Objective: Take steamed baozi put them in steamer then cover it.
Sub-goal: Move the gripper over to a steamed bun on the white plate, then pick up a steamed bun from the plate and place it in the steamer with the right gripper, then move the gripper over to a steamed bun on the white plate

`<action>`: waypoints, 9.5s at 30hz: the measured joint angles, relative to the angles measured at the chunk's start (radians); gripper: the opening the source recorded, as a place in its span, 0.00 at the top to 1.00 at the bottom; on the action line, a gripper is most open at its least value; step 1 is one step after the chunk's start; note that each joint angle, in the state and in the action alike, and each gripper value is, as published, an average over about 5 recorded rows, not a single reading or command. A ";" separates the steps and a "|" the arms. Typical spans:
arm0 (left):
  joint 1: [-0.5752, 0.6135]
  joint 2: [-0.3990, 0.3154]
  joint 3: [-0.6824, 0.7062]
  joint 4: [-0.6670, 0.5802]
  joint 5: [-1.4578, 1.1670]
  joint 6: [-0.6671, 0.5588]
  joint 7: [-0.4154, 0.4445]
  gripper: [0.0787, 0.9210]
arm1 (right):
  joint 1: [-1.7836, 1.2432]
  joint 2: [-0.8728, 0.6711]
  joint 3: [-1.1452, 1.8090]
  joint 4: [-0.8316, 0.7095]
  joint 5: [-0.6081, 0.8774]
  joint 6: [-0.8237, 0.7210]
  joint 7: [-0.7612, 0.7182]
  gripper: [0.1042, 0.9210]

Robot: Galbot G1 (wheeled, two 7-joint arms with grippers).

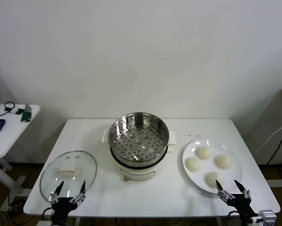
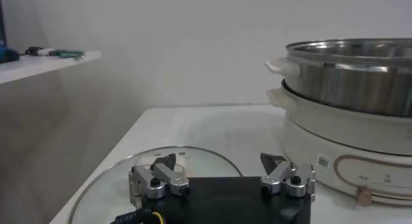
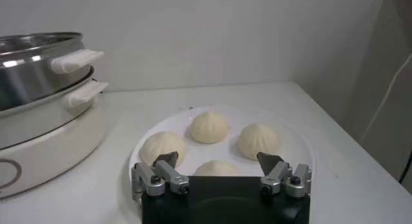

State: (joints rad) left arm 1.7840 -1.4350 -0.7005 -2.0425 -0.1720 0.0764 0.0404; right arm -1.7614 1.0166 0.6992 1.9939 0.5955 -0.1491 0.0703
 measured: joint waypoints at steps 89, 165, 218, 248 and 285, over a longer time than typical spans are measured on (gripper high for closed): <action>0.022 -0.023 -0.001 -0.083 0.004 0.016 0.038 0.12 | 1.967 -0.052 -1.826 -1.280 -0.526 0.189 -1.256 0.12; 0.025 -0.002 -0.011 -0.091 0.006 -0.016 0.029 0.12 | 2.562 0.289 -2.109 -0.864 -0.654 0.665 -1.114 0.51; 0.006 0.012 0.009 -0.063 -0.009 -0.025 0.029 0.12 | 2.586 0.169 -2.271 -0.892 -0.193 0.466 -1.174 0.12; -0.015 0.027 -0.018 -0.097 -0.037 -0.032 0.034 0.12 | 2.443 -0.259 -2.445 -0.522 -0.039 -0.195 -0.875 0.12; -0.015 0.026 -0.016 -0.073 -0.037 -0.035 0.032 0.12 | 2.183 -0.202 -2.286 -0.656 -0.160 -0.278 -0.823 0.36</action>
State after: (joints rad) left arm 1.7688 -1.4092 -0.7162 -2.1152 -0.2090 0.0410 0.0723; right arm 0.4219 0.8147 -1.5873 1.3380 0.4358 -0.4273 -0.7523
